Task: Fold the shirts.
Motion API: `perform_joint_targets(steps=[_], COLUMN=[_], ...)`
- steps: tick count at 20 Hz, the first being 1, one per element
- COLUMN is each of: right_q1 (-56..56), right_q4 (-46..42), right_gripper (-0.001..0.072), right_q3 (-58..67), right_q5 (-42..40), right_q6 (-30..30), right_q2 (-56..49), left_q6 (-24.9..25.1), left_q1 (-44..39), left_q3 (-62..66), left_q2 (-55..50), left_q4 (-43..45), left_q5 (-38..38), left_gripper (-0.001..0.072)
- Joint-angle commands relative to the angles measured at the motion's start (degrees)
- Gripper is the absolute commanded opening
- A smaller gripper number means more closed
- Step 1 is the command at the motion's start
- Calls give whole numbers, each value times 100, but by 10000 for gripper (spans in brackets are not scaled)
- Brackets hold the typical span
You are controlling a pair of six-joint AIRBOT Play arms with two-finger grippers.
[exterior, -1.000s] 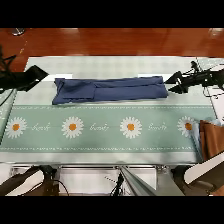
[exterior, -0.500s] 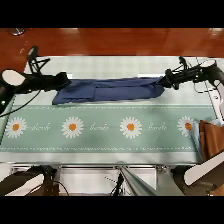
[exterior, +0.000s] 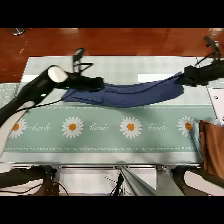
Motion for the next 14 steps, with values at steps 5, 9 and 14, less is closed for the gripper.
perform_joint_targets(steps=[5,9,14], right_q1=[186,581,813], right_q4=[116,90,87], right_gripper=[17,17,17], right_q3=[-852,-852,-850], right_q5=[-31,-122,-452], right_q6=[409,573,675], right_q2=[2551,2734,2712], left_q6=[-656,-647,11], left_q1=[-1488,-2378,-2385], left_q3=[2052,2232,2354], left_q2=[-1954,-2465,-2553], left_q4=[-90,-933,-1104], left_q5=[-319,-310,-868], left_gripper=[20,20,21])
